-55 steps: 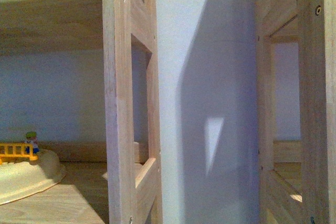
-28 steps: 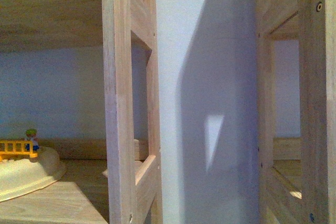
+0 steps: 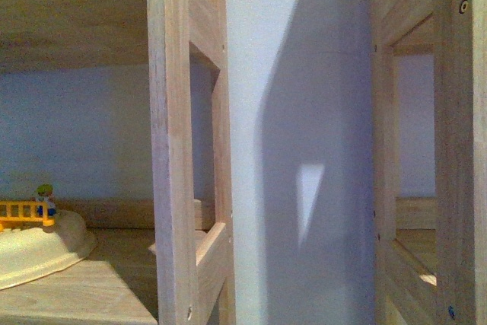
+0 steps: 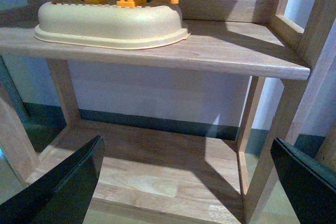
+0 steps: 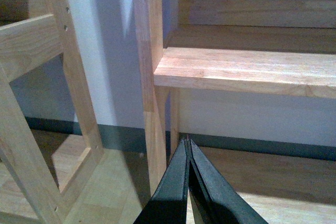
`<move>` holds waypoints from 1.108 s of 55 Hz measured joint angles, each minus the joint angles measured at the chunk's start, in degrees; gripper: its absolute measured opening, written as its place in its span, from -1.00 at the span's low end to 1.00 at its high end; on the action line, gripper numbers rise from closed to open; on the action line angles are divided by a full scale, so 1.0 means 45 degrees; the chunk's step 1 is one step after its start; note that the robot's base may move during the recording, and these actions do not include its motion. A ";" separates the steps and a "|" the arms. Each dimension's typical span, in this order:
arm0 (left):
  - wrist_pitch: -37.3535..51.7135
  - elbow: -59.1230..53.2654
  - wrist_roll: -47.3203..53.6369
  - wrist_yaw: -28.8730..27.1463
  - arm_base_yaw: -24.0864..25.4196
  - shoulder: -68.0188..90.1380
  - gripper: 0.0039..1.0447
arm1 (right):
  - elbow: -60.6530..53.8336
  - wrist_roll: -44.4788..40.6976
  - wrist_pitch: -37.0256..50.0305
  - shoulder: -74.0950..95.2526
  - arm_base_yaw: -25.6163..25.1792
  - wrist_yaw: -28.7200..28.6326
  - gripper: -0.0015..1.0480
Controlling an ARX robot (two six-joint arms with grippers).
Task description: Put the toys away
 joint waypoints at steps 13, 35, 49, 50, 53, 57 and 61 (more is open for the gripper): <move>0.0000 0.0000 0.0000 0.0005 0.0000 0.0000 0.88 | 0.0000 -0.0015 0.0000 -0.0005 0.0000 0.0000 -0.49; 0.0000 0.0000 0.0000 0.0005 0.0000 0.0000 0.88 | 0.0000 -0.0015 0.0000 -0.0010 0.0000 0.0000 0.76; 0.0000 0.0000 0.0000 0.0005 0.0000 0.0000 0.88 | 0.0000 -0.0015 0.0000 -0.0010 0.0000 0.0000 0.87; 0.0000 0.0000 0.0000 0.0005 0.0000 0.0000 0.88 | 0.0000 -0.0015 0.0000 -0.0010 0.0000 0.0000 0.87; 0.0000 0.0000 0.0000 0.0005 0.0000 0.0000 0.88 | 0.0000 -0.0015 0.0000 -0.0010 0.0000 0.0000 0.87; 0.0000 0.0000 0.0000 0.0005 0.0000 0.0000 0.88 | 0.0000 -0.0015 0.0000 -0.0010 0.0000 0.0000 0.87; 0.0000 0.0000 0.0000 0.0005 0.0000 0.0000 0.88 | 0.0000 -0.0015 0.0000 -0.0010 0.0000 0.0000 0.87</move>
